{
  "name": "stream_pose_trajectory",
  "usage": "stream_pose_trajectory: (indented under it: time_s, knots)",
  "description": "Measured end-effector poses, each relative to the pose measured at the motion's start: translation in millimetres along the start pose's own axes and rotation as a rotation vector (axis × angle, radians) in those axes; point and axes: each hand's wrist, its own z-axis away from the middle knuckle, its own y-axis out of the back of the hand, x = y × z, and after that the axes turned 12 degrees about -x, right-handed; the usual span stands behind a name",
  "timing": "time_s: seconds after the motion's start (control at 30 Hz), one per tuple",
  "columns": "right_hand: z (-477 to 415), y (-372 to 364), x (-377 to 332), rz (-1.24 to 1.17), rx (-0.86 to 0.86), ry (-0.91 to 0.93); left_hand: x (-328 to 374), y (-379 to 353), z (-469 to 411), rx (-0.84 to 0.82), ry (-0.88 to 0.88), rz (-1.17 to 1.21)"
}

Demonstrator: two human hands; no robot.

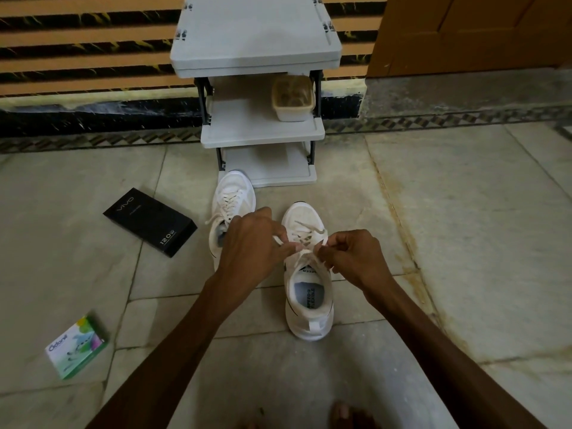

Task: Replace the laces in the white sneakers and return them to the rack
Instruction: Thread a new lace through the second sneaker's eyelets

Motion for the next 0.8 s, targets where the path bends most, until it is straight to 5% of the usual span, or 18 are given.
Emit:
stream_pose_trajectory:
  time_s: [0.13,0.33,0.43,0.57,0.67,0.8]
  knots:
    - [6.0,8.2,16.1,0.188,0.128,-0.034,-10.1,0.1,13.2,0.031,-0.01,-0.27]
    - [-0.5,-3.6,25.7,0.328,0.105,-0.189,-9.1,-15.0,20.9,-0.185,0.028,-0.547]
    - [6.3,-6.6,21.9,0.426,0.223,-0.052,-10.7,-25.5,17.4,-0.17,-0.107,-0.373]
    - [15.6,-13.4,12.1,0.483,0.048,0.093,-4.2,-40.9,15.1,-0.232,-0.113,0.026]
    - [19.3,-19.5,11.1,0.602,-0.009,0.127,-3.7,-48.8,17.0,-0.15,-0.084,0.166]
    - [16.5,-8.0,13.6,0.455,0.014,0.143,-0.8,-48.1,23.3,-0.114,-0.115,0.226]
